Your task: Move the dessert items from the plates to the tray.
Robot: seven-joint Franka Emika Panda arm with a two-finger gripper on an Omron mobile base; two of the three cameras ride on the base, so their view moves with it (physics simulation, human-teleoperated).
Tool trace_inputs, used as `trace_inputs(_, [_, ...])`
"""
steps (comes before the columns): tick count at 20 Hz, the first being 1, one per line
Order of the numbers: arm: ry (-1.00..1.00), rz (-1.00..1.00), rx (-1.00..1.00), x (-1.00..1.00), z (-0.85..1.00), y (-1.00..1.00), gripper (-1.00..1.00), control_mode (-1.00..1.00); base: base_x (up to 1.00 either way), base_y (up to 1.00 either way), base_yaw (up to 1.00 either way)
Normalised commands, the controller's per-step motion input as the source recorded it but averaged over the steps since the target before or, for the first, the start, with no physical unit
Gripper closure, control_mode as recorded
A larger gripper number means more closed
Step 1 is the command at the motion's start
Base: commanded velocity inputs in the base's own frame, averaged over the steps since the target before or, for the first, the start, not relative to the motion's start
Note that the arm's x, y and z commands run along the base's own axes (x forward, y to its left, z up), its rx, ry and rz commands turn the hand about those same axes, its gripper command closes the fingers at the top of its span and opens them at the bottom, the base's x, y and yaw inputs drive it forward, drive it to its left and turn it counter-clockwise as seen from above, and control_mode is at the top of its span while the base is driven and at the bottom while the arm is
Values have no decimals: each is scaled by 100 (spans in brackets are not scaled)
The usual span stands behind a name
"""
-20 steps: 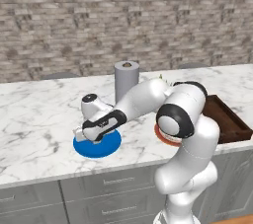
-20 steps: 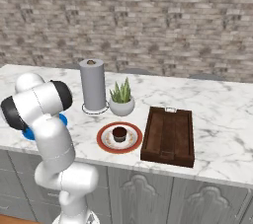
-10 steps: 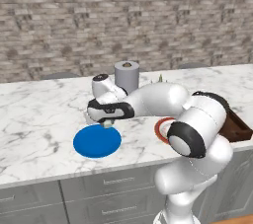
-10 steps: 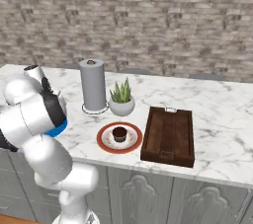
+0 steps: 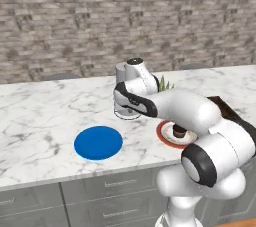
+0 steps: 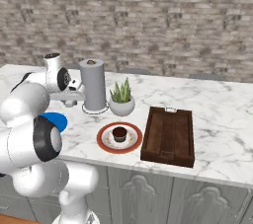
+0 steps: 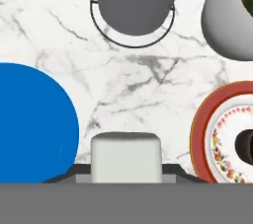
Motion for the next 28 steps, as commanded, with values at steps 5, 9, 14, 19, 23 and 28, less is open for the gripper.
trace_inputs(5, [-4, 0, 0, 0, 11, -100, 100, -100, 0, 0, 0])
trace_inputs(9, [0, 0, 0, 0, 0, -100, 100, -100, 0, 0, 0])
trace_inputs(14, [0, -1, 0, 8, 8, -100, 100, -100, 0, 0, 0])
trace_inputs(19, [0, -3, 0, 13, 0, -100, 100, -100, 0, 0, 0])
trace_inputs(23, [0, 0, 0, 22, -4, -100, 100, -100, 0, 0, 0])
trace_inputs(28, [0, 0, 0, 30, -22, -100, 100, -100, 0, 0, 0])
